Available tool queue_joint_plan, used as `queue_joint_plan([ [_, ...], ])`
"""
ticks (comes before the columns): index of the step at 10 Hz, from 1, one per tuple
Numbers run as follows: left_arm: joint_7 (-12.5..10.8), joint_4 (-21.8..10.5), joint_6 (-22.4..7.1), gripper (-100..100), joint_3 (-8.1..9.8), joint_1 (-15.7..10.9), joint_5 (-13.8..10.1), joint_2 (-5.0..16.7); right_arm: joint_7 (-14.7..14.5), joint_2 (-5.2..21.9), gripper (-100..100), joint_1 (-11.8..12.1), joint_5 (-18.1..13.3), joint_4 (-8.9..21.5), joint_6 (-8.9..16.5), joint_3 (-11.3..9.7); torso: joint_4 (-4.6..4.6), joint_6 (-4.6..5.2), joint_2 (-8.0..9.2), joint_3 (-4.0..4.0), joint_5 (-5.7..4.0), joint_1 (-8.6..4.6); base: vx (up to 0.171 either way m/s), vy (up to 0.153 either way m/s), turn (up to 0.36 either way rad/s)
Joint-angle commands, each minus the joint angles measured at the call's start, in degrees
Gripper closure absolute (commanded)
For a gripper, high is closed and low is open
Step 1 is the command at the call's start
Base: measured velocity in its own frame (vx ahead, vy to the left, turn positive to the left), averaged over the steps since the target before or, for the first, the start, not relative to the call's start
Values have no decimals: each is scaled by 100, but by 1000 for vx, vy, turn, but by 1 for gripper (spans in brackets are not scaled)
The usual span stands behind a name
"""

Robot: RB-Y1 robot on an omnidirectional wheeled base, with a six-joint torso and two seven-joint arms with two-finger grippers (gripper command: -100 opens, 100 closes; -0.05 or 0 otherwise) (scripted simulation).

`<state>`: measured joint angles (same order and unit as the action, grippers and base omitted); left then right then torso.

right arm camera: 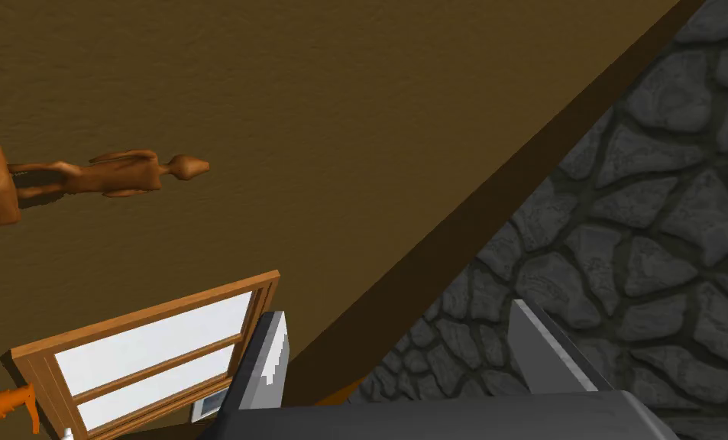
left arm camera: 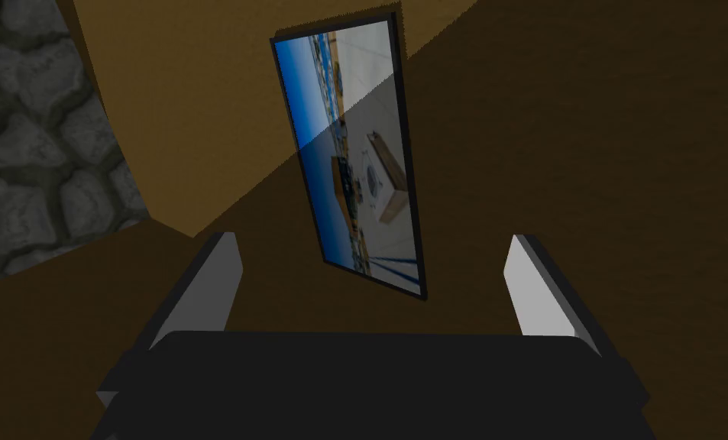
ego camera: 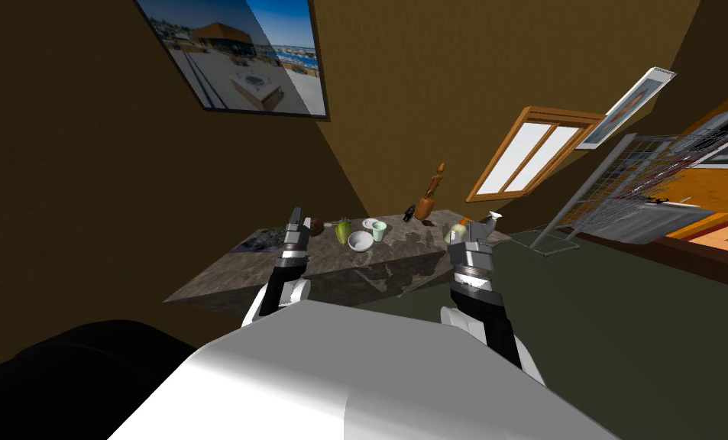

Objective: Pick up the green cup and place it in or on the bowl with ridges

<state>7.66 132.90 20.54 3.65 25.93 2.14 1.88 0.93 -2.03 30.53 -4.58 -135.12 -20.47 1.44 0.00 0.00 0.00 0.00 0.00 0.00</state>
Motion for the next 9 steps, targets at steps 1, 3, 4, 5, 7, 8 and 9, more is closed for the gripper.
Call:
queue_joint_plan([
  [1, 0, 0, 0, 0, 0, 0, 0, 0, -41, 224, -100, 72, 66, 27, 55, -36, 0, 0, 0, 0, 0, 0, -26, -22, 26],
  [3, 0, 0, 0, 0, 0, -1, 0, 0, -142, 576, -100, 214, 210, 113, 192, -96, 5, 0, 24, 13, -4, -20, -92, -60, 73],
  [4, 0, 0, 0, 0, 0, -1, 0, 1, -142, 606, -100, 214, 210, 113, 192, -96, 8, 0, 37, 21, -6, -27, -78, -49, 30],
  [5, 0, 0, 0, 0, 0, -1, 0, 0, -215, 826, -100, 300, 309, 180, 292, -128, 8, 1, 33, 19, -5, -22, -64, -30, 57],
  [7, 0, 0, 0, 0, 0, -1, 0, 0, -406, 1202, -100, 486, 556, 364, 553, -185, 7, -2, 30, 17, -5, -21, -94, -45, 171],
  [8, 0, 0, 0, 0, 0, -2, 0, 0, -406, 1306, -100, 486, 556, 364, 553, -185, 9, -1, 40, 23, -5, -21, -108, -48, 50],
  [9, 0, 0, 0, 0, 0, -1, 0, 0, -523, 1524, -100, 583, 703, 481, 716, -209, 9, 1, 41, 24, -5, -22, -114, -39, 137],
])
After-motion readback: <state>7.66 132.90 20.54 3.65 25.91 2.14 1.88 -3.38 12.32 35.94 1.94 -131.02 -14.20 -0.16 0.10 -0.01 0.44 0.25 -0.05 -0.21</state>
